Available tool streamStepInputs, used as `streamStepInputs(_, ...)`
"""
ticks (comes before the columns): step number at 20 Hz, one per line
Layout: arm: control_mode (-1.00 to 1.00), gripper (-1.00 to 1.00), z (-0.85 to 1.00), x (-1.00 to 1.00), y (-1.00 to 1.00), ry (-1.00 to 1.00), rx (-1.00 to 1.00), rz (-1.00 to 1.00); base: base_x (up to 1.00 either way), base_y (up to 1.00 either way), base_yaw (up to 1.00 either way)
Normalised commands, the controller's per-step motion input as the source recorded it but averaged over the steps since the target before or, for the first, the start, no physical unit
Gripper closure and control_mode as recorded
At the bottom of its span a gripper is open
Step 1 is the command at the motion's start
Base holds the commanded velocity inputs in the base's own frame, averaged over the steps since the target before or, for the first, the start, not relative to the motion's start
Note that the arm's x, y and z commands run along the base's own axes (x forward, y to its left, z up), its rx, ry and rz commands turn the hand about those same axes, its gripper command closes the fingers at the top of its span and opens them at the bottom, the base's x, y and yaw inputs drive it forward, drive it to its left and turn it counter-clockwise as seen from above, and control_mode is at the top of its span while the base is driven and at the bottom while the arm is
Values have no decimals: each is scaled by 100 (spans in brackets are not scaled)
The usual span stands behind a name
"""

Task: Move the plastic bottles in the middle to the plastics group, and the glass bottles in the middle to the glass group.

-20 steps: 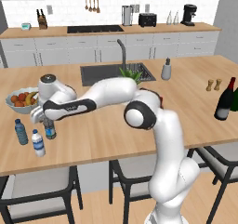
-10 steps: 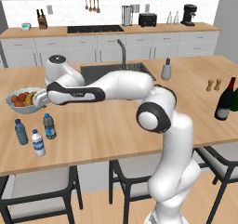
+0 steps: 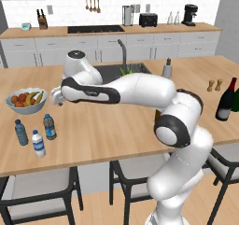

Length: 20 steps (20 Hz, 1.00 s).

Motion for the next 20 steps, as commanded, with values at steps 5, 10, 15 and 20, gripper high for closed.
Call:
streamStepInputs(5,-100,-100,0,-25,-85,0,-3,-7,0,0,0)
streamStepInputs(10,-100,-100,4,-11,-97,0,-4,-7,0,0,0)
streamStepInputs(15,-100,-100,4,-1,-100,2,-3,-17,0,0,0)
streamStepInputs(20,-100,-100,0,2,-96,3,-4,-26,0,0,0)
